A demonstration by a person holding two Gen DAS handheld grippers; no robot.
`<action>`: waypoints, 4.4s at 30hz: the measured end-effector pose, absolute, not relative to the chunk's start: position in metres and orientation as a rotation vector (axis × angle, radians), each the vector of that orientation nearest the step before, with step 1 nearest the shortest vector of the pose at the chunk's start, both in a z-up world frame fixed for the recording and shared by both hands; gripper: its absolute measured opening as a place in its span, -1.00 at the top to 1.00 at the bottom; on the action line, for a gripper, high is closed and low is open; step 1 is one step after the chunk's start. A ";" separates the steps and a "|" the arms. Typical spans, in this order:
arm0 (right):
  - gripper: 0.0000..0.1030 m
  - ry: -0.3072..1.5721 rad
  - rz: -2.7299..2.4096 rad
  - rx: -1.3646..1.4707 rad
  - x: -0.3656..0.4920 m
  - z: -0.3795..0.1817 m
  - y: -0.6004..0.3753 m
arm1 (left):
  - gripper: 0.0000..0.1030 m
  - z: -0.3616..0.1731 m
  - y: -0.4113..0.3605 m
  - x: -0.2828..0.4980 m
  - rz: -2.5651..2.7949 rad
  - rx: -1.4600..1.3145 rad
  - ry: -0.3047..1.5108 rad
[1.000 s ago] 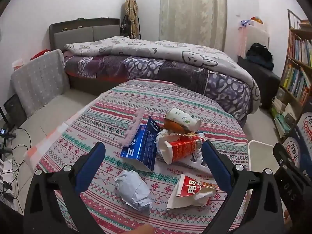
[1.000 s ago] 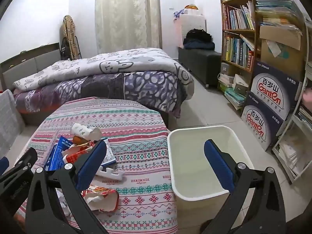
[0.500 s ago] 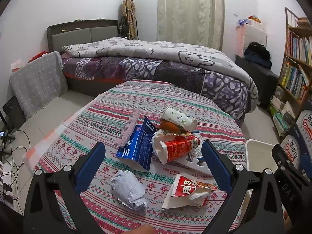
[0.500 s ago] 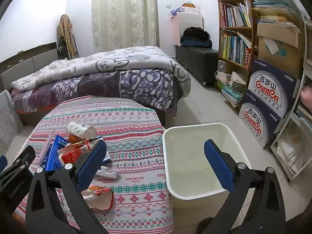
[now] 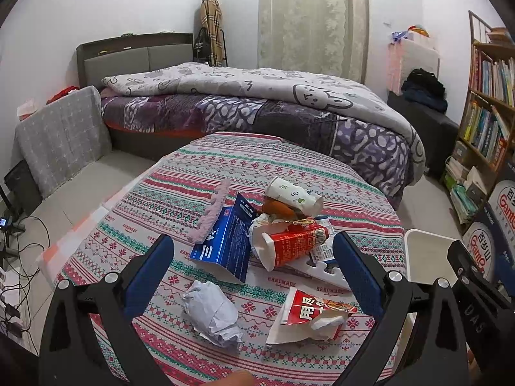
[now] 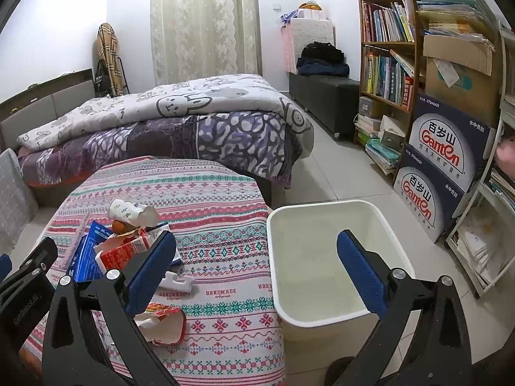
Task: Collect trash
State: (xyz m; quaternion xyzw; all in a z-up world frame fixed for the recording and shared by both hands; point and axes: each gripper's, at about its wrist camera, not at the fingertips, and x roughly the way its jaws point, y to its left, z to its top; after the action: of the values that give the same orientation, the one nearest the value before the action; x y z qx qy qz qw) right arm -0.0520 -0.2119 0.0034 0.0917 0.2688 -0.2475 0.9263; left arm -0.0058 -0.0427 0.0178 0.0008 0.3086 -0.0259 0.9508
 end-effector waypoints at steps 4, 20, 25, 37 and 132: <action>-0.86 0.551 -0.508 0.190 -0.052 0.004 -0.212 | -0.87 0.017 -0.043 -0.006 -0.052 0.001 0.627; -0.86 0.553 -0.508 0.192 -0.051 0.003 -0.211 | -0.87 0.015 -0.044 -0.008 -0.053 0.006 0.627; -0.86 0.558 -0.508 0.195 -0.052 -0.002 -0.210 | -0.87 0.015 -0.044 -0.008 -0.052 0.004 0.626; -0.86 0.559 -0.507 0.197 -0.052 -0.002 -0.209 | -0.87 0.015 -0.043 -0.008 -0.052 0.006 0.625; 0.25 1.106 0.297 -0.168 0.052 -0.069 -0.109 | -0.24 -0.088 0.058 0.205 -0.275 -0.274 1.450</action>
State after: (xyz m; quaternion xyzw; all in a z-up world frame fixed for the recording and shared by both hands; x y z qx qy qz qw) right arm 0.0515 -0.1092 -0.0689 -0.0792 0.5225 0.1403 0.8373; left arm 0.2050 0.0581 -0.0883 -0.1247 0.6589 -0.1251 0.7312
